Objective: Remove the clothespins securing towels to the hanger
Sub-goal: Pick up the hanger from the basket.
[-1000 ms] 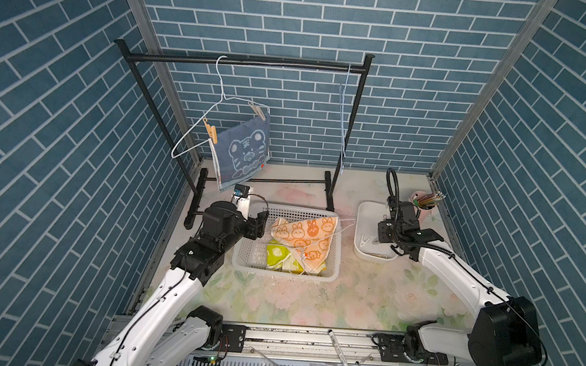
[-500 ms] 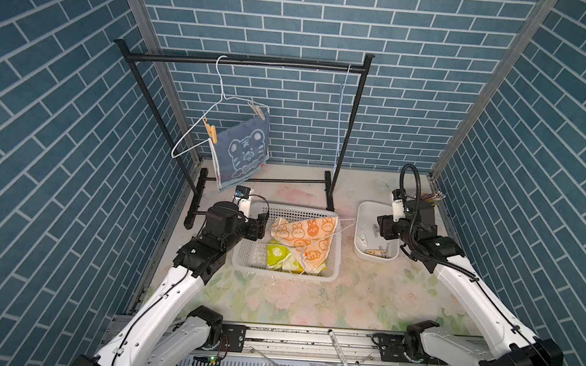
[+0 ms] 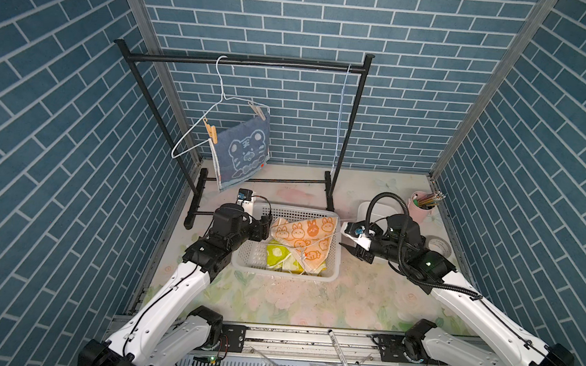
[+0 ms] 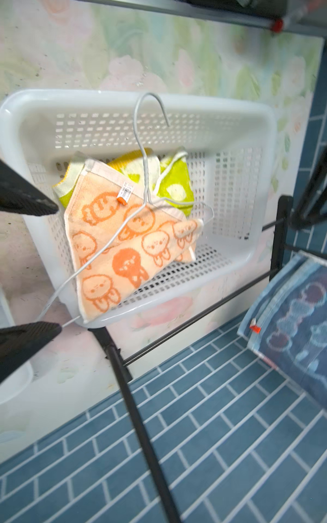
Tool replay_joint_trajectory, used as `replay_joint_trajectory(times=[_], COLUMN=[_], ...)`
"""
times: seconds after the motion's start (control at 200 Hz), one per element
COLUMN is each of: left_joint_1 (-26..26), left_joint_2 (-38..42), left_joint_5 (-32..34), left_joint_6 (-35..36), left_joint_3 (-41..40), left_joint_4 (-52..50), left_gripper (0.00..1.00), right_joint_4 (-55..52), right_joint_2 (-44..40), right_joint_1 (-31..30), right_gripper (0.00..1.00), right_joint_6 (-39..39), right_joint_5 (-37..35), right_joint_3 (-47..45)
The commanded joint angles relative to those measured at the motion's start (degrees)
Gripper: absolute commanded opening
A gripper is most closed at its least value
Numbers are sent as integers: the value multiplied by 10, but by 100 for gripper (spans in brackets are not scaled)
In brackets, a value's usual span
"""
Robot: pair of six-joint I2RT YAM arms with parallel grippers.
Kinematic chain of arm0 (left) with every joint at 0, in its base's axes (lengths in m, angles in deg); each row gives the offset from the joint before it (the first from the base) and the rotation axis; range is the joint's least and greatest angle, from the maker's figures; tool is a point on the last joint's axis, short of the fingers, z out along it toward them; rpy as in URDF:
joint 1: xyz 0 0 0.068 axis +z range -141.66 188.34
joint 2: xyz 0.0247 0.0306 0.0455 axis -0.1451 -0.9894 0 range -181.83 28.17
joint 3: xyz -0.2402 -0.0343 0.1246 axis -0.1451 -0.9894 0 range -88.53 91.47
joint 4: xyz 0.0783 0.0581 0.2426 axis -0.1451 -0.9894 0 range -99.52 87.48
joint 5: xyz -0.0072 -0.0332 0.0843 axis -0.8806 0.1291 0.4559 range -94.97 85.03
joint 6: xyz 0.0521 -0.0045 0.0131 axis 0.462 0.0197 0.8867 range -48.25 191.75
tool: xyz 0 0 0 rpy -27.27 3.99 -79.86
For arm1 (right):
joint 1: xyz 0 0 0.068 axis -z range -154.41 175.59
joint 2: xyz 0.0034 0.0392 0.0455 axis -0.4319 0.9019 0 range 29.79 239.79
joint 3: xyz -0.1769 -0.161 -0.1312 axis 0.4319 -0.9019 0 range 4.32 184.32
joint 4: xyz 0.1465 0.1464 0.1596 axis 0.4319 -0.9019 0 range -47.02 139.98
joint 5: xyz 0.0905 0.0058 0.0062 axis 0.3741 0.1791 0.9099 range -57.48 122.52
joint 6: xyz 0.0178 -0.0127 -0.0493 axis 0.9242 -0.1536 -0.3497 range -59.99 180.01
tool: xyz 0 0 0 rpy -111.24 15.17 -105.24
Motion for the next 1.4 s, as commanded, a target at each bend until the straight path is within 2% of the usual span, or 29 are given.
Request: replay_joint_trajectory(times=[0.0,0.145,0.395,0.805,0.99,1.215,1.395], left_joint_1=[4,5,10,14,15,16,17], left_joint_2=[10,21,25,33,41,52,60], left_joint_5=[3,15,21,23,27,34,45], left_joint_6=[-5,-5,-2,0,4,7,22], left_joint_3=[-9,-14,-14,-13,-15,-14,1], left_joint_4=[20,19,16,3,-5,-18,-40], left_gripper=[77,77,77,77,77,77,77], right_joint_4=[9,38,88,204,238,269,271], right_joint_2=[24,61,151,280,311,309,287], right_joint_1=[-27,-67,-111,-146,-157,-160,-160], right_gripper=[61,63,64,63,47,27,6], right_joint_6=[-147,-235,-337,-368,-367,-341,-300], right_joint_5=[20,1,-9,-2,-18,-33,-42], right_joint_3=[12,7,5,16,19,10,11])
